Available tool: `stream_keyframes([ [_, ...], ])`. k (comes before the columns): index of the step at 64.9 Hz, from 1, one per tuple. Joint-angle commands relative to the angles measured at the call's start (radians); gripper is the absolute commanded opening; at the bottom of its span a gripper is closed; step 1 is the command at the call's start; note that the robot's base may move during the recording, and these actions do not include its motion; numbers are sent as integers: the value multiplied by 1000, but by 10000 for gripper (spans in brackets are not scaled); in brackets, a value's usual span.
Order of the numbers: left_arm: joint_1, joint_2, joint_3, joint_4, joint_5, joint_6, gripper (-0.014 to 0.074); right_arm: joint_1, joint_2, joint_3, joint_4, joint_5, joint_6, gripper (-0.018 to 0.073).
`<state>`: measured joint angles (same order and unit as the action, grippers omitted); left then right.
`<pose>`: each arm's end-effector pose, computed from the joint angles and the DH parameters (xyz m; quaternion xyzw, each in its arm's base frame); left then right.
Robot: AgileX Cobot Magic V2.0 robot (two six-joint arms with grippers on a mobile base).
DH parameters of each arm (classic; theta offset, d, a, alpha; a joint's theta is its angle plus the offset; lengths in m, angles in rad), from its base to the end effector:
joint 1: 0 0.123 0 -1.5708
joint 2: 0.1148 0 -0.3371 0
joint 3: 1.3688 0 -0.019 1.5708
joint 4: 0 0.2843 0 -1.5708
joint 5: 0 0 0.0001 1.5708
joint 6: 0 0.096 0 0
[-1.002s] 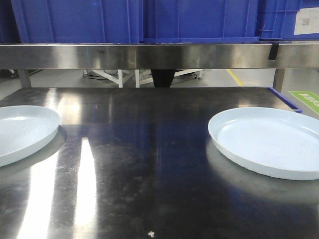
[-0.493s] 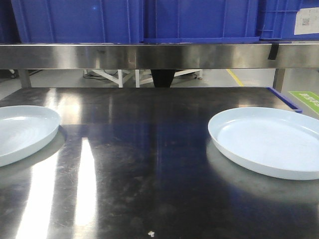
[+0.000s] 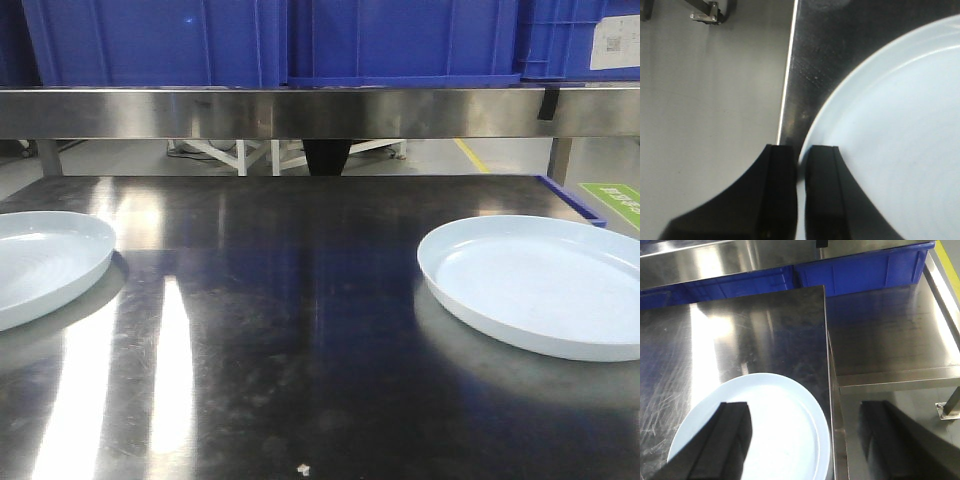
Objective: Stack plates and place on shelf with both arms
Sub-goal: 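Grasp the plate rim with the left gripper and lift it toward the table center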
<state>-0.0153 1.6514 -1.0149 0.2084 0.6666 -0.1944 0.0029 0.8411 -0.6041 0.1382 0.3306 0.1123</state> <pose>0.3519 0.0069 0.2325 -0.0187 0.9812 0.0589 0.1827 0.1746 0.0048 0.3306 0.0908 0.8493 0.0827 0.5134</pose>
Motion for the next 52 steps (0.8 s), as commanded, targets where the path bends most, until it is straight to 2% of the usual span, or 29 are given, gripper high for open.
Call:
stream_keyframes([
  [1, 2, -37, -30, 4, -19, -10, 95, -5, -2, -41, -3, -73, -4, 557],
  [13, -8, -69, -46, -40, -13, -10, 95, -5, -2, -41, -3, -73, -4, 557],
  [24, -56, -118, -102, -56, 12, -10, 95, -5, -2, -41, -3, -74, -4, 557],
  [36, -151, -165, -178, -118, 13, -10, 96, -5, -2, -41, -3, -74, -4, 557],
  [52, -312, -164, -227, -166, -18, -10, 90, -5, -2, -41, -3, -73, -4, 557],
])
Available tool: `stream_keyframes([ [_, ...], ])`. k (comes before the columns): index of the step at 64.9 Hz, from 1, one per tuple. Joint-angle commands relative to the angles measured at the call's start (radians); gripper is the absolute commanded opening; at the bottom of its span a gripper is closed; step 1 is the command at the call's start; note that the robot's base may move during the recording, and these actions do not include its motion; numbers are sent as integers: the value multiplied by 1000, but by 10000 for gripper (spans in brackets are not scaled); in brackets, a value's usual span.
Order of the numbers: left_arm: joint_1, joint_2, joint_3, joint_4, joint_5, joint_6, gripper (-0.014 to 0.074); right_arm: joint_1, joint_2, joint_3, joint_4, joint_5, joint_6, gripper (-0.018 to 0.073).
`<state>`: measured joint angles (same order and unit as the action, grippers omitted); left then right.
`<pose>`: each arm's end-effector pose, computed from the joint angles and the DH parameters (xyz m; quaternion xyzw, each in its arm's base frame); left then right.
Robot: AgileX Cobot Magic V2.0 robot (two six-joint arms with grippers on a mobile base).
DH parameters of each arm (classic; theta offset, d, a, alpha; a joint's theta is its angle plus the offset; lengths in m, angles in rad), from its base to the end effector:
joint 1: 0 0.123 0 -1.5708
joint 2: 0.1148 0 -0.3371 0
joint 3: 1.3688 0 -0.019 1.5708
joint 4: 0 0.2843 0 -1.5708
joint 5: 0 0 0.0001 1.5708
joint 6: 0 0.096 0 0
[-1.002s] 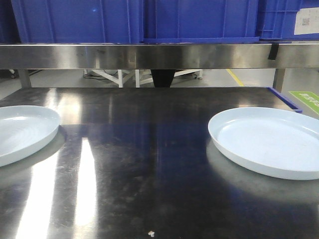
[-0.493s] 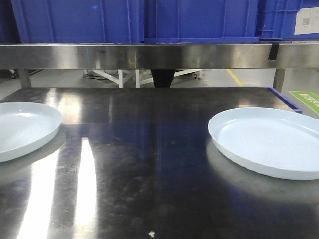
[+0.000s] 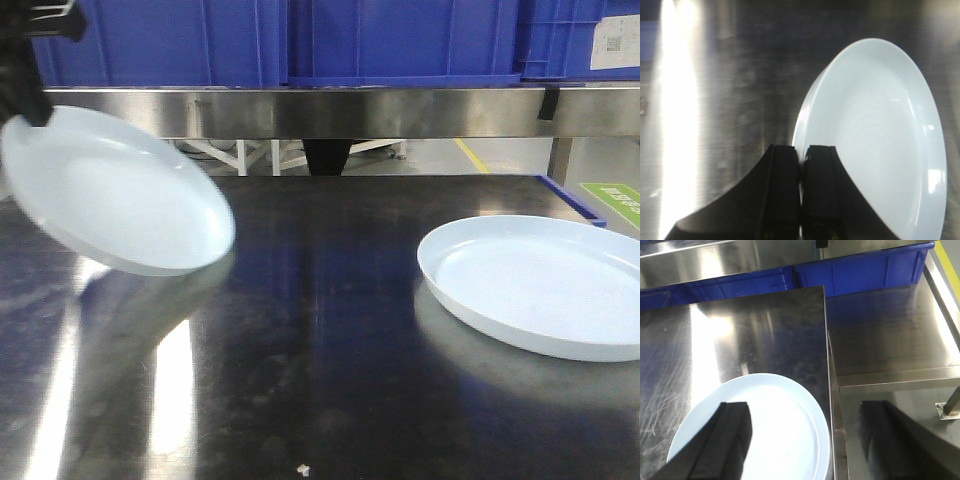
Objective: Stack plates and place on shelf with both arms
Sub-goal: 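Grasp the plate rim with the left gripper and lift it toward the table center, then lower the plate onto the table center, open the left gripper, withdraw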
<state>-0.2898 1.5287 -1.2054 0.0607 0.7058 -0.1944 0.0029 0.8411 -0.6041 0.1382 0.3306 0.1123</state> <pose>0.3478 -0.0998 0.3336 0.0612 0.9487 -0.0490 0.3063 0.1746 0.0048 0.3306 0.0908 0.8493 0.0827 0.5134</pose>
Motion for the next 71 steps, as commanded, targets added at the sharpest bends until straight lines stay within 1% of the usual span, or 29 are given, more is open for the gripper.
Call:
stream_keyframes([
  [1, -47, -40, -36, -21, -57, -10, 90, -5, -2, -41, -3, -73, -4, 557],
  [16, -128, -4, -36, -61, -62, -10, 90, -5, -2, -41, -3, -73, -4, 557],
  [32, -209, 50, -36, -67, -79, -10, 90, -5, -2, -41, -3, -73, -4, 557],
  [46, -214, 98, -36, -61, -68, -10, 90, -5, -2, -41, -3, -71, -4, 557],
  [71, -214, 107, -36, 3, -71, -10, 90, -5, -2, -41, -3, -59, -4, 557],
])
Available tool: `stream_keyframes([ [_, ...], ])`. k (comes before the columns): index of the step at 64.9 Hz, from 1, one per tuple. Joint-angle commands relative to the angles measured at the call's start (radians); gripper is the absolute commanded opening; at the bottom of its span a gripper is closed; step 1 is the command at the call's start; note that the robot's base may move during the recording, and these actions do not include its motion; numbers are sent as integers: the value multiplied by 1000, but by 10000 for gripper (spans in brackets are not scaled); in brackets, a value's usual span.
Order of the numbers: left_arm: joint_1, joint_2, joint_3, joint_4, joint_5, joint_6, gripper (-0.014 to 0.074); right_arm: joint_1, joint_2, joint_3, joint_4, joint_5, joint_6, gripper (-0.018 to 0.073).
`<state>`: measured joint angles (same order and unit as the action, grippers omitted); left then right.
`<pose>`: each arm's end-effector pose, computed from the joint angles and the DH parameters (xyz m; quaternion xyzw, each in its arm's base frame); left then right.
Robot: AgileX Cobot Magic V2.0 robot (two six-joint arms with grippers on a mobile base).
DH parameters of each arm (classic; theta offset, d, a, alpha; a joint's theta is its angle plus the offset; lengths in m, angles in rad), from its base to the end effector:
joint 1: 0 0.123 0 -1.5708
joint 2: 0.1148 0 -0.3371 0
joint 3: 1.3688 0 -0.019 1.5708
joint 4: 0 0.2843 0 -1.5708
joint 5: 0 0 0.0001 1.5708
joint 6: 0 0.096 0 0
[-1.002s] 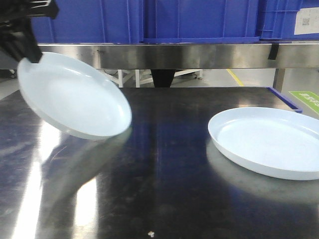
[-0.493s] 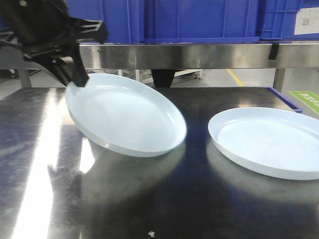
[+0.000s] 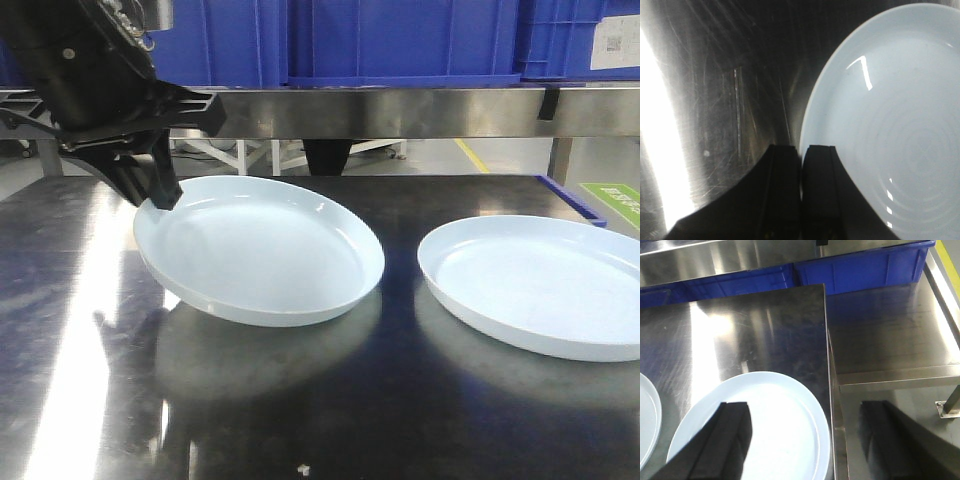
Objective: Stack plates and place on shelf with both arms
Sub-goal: 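Lower the plate onto the table center, open the left gripper, withdraw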
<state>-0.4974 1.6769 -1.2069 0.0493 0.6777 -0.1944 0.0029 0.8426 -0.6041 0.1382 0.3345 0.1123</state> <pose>0.3455 -0.1842 0.2796 0.1605 0.9540 -0.0669 0.2441 0.1747 0.0049 0.3300 0.0908 0.8507 0.0826 0.5111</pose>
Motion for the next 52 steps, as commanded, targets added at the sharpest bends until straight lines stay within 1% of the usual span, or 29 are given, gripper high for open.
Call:
stream_keyframes([
  [1, -7, -42, -35, 14, -43, -10, 90, -5, -4, -41, -3, -63, -4, 557],
  [5, -7, -42, -35, 14, -43, -10, 94, -5, -4, -41, -3, -63, -4, 557],
  [10, -7, -42, -35, 22, -46, -10, 129, -5, -4, -41, -3, -63, -4, 557],
  [14, -7, -42, -35, 29, -46, -10, 169, -5, -4, -41, -3, -63, -4, 557],
  [24, -7, -42, -35, 53, -42, -10, 310, -5, -4, -41, -3, -63, -4, 557],
  [30, -7, -42, -35, 60, -42, -10, 353, -5, -4, -41, -3, -63, -4, 557],
  [36, -7, -42, -48, 71, -34, -11, 352, -5, -4, -41, -3, -62, -4, 557],
  [42, -7, -45, -93, 71, 0, -11, 343, -5, -4, -41, -3, -62, -4, 557],
  [47, -7, -58, -145, 71, 30, -13, 293, -5, -4, -41, -3, -62, -4, 557],
  [52, -7, -79, -187, 75, 47, -13, 200, -5, -4, -41, -3, -62, -4, 557],
])
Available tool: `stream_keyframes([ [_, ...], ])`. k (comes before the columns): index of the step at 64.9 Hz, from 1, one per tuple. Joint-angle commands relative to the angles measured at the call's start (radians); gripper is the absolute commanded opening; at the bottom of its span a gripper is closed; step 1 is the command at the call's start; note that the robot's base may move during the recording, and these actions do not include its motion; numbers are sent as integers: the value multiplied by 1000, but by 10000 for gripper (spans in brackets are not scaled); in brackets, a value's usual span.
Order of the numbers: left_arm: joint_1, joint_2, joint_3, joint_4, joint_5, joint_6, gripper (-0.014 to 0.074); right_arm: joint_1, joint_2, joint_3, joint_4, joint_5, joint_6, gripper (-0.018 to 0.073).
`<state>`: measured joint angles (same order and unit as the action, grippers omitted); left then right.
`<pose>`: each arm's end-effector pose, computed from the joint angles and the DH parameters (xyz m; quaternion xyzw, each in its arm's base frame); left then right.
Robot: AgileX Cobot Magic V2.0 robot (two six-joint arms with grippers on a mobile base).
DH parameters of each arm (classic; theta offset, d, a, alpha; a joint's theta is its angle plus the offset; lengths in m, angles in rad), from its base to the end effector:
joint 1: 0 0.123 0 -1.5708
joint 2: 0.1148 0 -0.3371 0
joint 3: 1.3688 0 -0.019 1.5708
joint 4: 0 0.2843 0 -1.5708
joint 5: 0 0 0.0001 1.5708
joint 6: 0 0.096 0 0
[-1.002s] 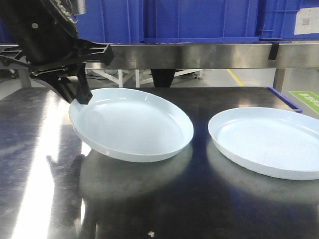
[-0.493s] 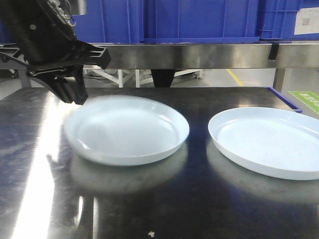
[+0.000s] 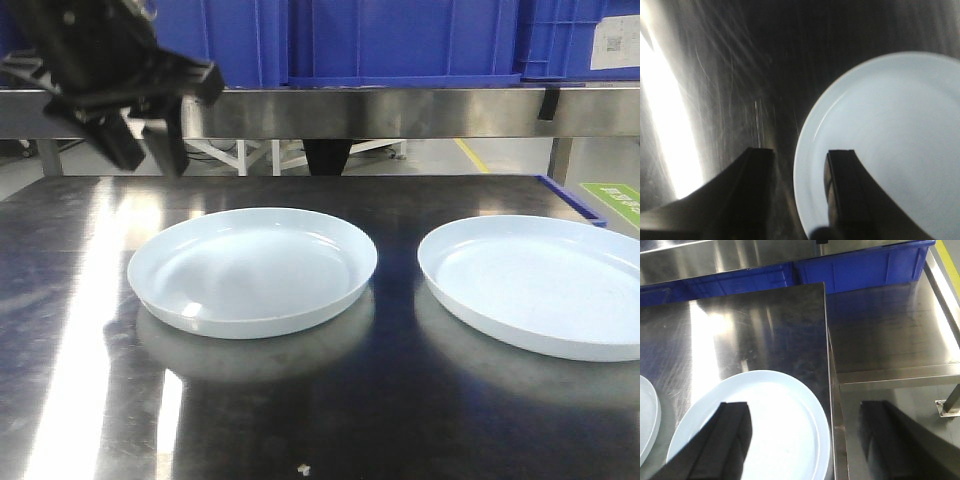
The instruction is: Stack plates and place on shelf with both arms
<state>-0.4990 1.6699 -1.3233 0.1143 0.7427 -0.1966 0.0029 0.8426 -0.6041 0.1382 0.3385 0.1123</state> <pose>0.3574 -0.1863 0.3173 0.1736 0.9429 -0.0495 0.2800 0.1746 0.0049 0.3296 0.0907 0.8517 0.0826 0.5094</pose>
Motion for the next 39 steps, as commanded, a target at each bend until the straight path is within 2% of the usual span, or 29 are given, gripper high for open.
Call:
stream_keyframes([
  [1, -5, -81, -79, 13, -16, -10, 166, -5, -4, -41, -3, -66, -4, 557],
  [5, -5, -109, -93, 26, -23, -10, 72, -5, -4, -41, -3, -66, -4, 557],
  [13, 1, -188, -96, 67, -39, -20, 88, -5, -4, -41, -3, -66, -4, 557],
  [21, 42, -295, -92, 88, -56, -53, 88, -5, -4, -41, -3, -67, -4, 557],
  [30, 110, -419, -52, 108, -125, -97, 88, -5, -4, -41, -3, -67, -4, 557],
  [39, 194, -556, 43, 117, -195, -99, 88, -5, -4, -41, -3, -67, -4, 557],
])
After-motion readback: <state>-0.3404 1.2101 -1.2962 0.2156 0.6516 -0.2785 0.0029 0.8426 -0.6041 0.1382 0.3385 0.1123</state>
